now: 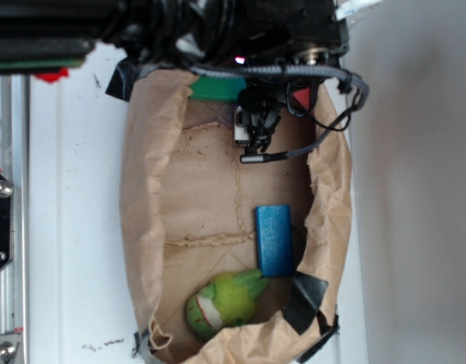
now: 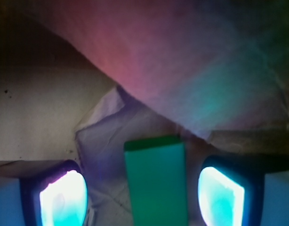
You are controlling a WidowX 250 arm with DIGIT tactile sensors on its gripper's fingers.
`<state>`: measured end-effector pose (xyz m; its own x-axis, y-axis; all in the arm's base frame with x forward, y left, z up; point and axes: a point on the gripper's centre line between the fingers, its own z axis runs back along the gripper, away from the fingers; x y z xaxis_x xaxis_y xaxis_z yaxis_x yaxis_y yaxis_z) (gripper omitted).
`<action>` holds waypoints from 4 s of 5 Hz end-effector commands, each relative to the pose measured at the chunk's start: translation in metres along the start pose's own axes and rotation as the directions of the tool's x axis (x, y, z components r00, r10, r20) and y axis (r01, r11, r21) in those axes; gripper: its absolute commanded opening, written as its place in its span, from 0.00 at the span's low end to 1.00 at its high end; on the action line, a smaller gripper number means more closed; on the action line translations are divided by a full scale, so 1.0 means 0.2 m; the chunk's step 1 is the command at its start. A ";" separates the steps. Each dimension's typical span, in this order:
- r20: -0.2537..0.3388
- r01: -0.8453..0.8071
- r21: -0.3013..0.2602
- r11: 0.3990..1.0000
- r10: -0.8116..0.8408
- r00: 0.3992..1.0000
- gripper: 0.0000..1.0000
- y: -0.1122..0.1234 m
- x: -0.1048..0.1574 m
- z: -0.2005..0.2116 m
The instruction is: Grab the green block.
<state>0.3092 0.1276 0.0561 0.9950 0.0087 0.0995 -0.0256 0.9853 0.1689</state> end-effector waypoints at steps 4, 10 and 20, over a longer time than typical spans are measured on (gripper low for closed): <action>0.121 0.142 -0.157 0.977 -0.124 0.985 1.00 0.08 0.10 0.04; 0.127 0.101 -0.076 0.992 -0.091 0.988 0.00 0.03 0.11 0.01; -0.033 0.064 -0.120 0.991 -0.069 0.997 1.00 0.06 0.22 -0.03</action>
<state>0.3355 0.1279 0.0410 0.9998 -0.0100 -0.0148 0.0099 0.9999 -0.0043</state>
